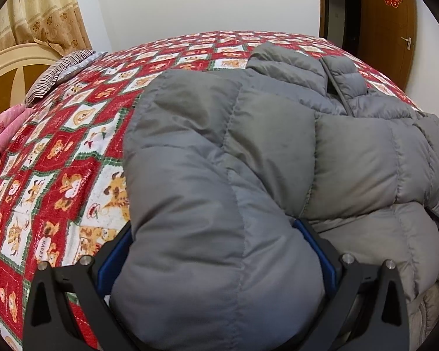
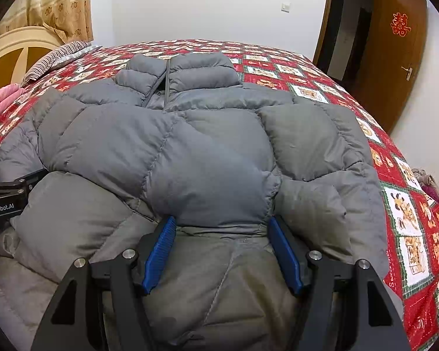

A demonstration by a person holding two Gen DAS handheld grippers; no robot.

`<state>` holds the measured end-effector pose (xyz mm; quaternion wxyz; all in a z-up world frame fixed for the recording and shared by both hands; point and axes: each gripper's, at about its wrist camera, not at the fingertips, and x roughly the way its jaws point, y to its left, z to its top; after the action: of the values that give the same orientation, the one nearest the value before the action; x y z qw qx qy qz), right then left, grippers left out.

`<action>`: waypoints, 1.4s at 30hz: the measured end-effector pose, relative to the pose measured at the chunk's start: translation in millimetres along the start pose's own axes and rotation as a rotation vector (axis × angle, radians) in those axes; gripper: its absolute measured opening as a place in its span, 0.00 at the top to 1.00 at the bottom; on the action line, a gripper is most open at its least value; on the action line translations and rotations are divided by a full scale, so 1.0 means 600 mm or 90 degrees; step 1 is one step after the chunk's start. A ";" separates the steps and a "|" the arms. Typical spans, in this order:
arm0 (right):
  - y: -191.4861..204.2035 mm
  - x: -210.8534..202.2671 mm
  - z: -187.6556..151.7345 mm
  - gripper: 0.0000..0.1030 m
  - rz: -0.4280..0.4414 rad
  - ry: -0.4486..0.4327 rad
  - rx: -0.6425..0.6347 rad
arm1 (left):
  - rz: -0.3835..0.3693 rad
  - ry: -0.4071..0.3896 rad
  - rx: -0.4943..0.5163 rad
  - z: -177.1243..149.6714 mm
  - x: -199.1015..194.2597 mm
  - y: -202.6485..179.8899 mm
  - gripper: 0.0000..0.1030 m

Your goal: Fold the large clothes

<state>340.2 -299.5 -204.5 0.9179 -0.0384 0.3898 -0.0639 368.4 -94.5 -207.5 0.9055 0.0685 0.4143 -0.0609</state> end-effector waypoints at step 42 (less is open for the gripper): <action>-0.087 0.147 0.381 0.21 0.087 0.110 0.189 | -0.013 0.044 -0.052 0.365 0.100 -0.018 0.00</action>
<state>560.8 -359.6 -102.2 0.8787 0.1293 0.4555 -0.0615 568.3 -146.5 -112.1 0.8921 0.0289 0.4480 -0.0508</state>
